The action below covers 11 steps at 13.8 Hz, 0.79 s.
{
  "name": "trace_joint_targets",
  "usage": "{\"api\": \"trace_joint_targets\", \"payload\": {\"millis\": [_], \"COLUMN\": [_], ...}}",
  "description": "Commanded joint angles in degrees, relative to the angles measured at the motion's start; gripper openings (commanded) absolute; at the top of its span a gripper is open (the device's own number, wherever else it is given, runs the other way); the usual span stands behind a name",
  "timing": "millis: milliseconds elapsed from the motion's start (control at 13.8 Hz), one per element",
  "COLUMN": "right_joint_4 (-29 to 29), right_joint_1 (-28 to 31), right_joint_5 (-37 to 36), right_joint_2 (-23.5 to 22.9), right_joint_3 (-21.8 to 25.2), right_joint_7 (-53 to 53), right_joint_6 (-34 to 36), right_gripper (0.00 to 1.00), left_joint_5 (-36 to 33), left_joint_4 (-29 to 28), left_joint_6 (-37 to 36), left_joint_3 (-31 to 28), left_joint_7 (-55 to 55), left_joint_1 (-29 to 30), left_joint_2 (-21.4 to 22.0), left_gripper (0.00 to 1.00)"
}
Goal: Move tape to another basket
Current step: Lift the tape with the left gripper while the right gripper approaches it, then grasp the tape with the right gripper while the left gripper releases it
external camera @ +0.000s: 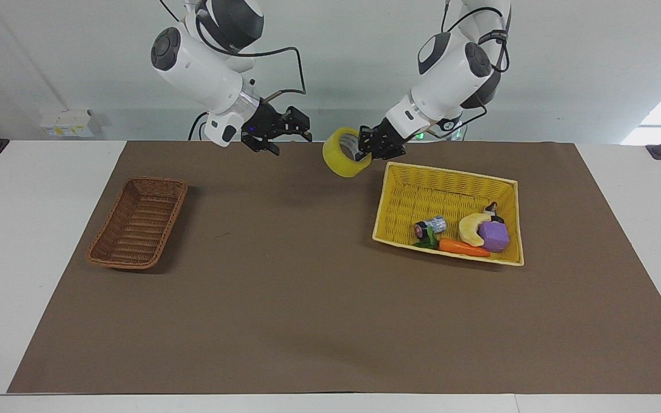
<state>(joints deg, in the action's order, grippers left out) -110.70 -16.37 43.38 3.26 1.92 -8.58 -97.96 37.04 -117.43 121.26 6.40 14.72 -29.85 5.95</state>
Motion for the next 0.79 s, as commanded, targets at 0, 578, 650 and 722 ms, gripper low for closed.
{"api": "trace_joint_targets", "payload": {"millis": [0, 578, 650, 722], "right_joint_4": [-3.38, -6.01, -6.1, -6.02], "right_joint_1": [2.21, 3.89, 3.89, 4.06], "right_joint_5": [3.19, 5.49, 5.49, 5.49], "right_joint_2": [2.28, 4.39, 4.48, 4.39], "right_joint_3": [-0.43, -0.34, -0.34, -0.25], "right_joint_7": [0.05, 0.58, 0.58, 0.58], "right_joint_6": [0.48, 3.83, 3.83, 4.0], "right_gripper": [1.0, 1.0, 1.0, 1.0], "left_joint_5": [1.28, 1.54, 1.54, 1.54], "left_joint_4": [-1.22, -0.34, -0.17, -0.16], "left_joint_6": [2.05, 4.95, 5.04, 5.04], "left_joint_3": [-0.95, 0.9, 0.98, 1.16], "left_joint_7": [2.76, 5.76, 6.02, 6.02], "left_joint_1": [-3.19, -3.72, -3.9, -4.16], "left_joint_2": [1.78, 1.34, 1.25, 1.25], "left_gripper": [0.0, 0.0, 0.0, 0.0]}}
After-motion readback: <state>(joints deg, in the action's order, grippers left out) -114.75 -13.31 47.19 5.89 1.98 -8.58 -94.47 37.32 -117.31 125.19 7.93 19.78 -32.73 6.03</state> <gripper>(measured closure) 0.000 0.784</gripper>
